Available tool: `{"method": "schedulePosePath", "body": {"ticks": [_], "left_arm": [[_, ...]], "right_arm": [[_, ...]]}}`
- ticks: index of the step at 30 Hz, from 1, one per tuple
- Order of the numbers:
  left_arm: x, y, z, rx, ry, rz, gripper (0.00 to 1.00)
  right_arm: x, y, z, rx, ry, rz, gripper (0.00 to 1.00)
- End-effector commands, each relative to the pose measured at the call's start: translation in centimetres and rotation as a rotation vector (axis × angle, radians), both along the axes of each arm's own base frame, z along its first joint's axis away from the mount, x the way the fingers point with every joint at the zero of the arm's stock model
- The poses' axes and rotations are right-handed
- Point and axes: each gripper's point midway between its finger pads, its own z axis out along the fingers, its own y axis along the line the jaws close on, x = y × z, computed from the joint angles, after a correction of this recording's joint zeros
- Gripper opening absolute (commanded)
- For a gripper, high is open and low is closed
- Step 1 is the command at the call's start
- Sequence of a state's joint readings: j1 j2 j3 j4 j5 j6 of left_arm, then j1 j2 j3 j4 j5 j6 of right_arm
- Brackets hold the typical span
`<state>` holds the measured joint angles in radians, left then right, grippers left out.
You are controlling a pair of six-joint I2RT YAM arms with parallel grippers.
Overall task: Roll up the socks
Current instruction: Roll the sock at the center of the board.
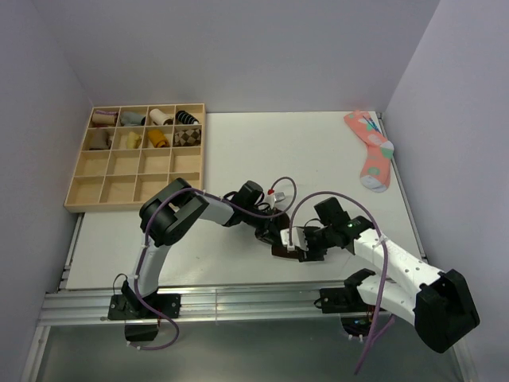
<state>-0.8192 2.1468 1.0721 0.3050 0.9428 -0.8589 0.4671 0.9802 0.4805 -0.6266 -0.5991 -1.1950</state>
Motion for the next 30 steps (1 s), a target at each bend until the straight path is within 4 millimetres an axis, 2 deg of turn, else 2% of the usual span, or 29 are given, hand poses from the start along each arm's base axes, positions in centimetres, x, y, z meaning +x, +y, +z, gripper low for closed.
{"method": "schedulePosePath", "body": {"ticks": [1,13,22,24,26,27,30], "left_arm": [[-1.9,2.9,-5.6,0.201,0.072,0.010,0.00],[-1.8,2.8,-5.4,0.190,0.082,0.011,0.01],[-1.8,2.9,-5.5,0.184,0.106,0.013,0.00],[-1.6,3.0,-5.4,0.185,0.108,0.018,0.00],[-1.5,3.0,-5.3,0.180,0.109,0.021,0.00],[-1.5,3.0,-5.3,0.180,0.107,0.022,0.00],[-1.6,3.1,-5.1,0.174,0.122,0.039,0.00]], "right_arm": [[0.7,1.3,0.5,0.012,-0.035,0.020,0.60],[-0.5,3.0,-0.8,-0.012,-0.036,0.057,0.60],[-0.9,3.0,-2.1,-0.057,-0.002,0.059,0.57],[-0.9,3.0,-2.4,-0.069,0.014,0.051,0.54],[-0.8,3.1,-2.5,-0.080,0.031,0.040,0.48],[-0.8,3.2,-2.5,-0.084,0.040,0.036,0.40],[-0.7,3.3,-2.7,-0.099,0.072,0.026,0.35]]}}
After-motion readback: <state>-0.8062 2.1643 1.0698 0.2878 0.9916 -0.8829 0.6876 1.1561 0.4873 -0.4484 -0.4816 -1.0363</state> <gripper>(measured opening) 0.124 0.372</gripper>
